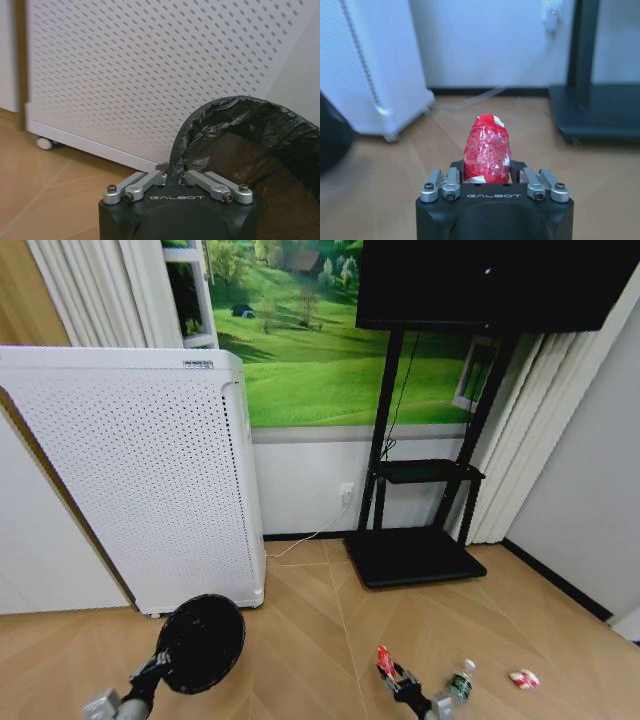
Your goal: Pick up the trash bin and place the garbage on the floor into it.
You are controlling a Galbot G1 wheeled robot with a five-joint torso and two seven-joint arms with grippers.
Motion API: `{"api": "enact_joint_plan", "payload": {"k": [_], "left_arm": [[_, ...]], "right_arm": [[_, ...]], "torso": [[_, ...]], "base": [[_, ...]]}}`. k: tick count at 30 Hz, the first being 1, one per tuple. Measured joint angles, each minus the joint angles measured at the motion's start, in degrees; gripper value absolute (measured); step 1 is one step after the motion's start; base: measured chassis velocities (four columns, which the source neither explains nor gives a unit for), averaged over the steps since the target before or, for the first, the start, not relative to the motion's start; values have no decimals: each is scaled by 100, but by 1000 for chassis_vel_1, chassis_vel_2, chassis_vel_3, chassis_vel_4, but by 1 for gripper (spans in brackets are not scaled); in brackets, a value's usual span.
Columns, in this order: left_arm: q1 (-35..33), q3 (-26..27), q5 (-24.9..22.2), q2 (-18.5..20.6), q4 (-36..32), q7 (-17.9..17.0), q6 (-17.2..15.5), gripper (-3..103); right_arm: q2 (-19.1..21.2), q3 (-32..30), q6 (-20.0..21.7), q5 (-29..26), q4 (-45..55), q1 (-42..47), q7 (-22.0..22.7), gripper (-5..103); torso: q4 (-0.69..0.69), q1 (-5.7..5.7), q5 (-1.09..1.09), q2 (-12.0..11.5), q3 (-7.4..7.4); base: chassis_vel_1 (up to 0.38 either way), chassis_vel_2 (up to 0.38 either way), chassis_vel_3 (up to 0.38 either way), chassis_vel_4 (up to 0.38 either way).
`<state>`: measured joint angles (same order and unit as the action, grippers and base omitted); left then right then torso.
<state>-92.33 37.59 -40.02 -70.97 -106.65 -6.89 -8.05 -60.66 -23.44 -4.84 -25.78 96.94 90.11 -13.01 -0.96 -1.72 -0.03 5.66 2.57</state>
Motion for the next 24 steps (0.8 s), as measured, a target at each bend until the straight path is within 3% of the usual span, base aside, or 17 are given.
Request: {"api": "enact_joint_plan", "payload": {"k": [5,7,12,20,24], "left_arm": [[431,-686,259,-53,293,62,25,4],[712,-1234,-15,103,408,20,-12,4],[1020,-1861,-502,430,637,-120,-33,4],[1593,-2754,-500,570,1154,-224,35,4],[1868,-3156,-513,546,1273,-114,33,4]], "right_arm": [[283,521,-237,-277,437,-211,-197,47],[338,739,-409,-308,725,-198,-401,47],[420,1014,-575,-286,1112,-176,-567,47],[490,1403,-627,-155,1258,-304,-693,47],[553,1644,-696,-27,1198,-434,-756,47]], "torso": [[5,0,4,0,0],[3,0,4,0,0],[4,0,4,0,0],[3,0,2,0,0],[3,0,2,0,0]], "base": [[0,0,0,0],[0,0,0,0],[0,0,0,0],[0,0,0,0],[0,0,0,0]]}}
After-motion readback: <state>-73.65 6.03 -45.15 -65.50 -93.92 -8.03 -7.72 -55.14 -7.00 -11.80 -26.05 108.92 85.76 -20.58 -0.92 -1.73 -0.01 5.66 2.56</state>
